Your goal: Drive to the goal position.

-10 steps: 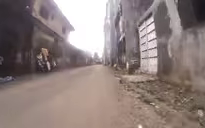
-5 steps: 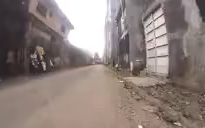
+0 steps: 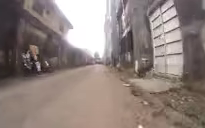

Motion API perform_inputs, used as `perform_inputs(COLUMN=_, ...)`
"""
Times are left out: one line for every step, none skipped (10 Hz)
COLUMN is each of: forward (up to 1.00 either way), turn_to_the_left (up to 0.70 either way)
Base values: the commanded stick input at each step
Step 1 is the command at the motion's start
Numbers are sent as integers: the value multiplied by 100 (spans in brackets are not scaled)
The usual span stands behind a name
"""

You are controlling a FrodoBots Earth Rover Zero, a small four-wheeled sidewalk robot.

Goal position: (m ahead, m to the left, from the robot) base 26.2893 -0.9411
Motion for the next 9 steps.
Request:
perform_inputs(forward=100, turn_to_the_left=0)
perform_inputs(forward=100, turn_to_the_left=0)
perform_inputs(forward=100, turn_to_the_left=0)
perform_inputs(forward=100, turn_to_the_left=0)
perform_inputs(forward=100, turn_to_the_left=0)
perform_inputs(forward=100, turn_to_the_left=0)
perform_inputs(forward=100, turn_to_the_left=0)
perform_inputs(forward=100, turn_to_the_left=0)
perform_inputs(forward=100, turn_to_the_left=0)
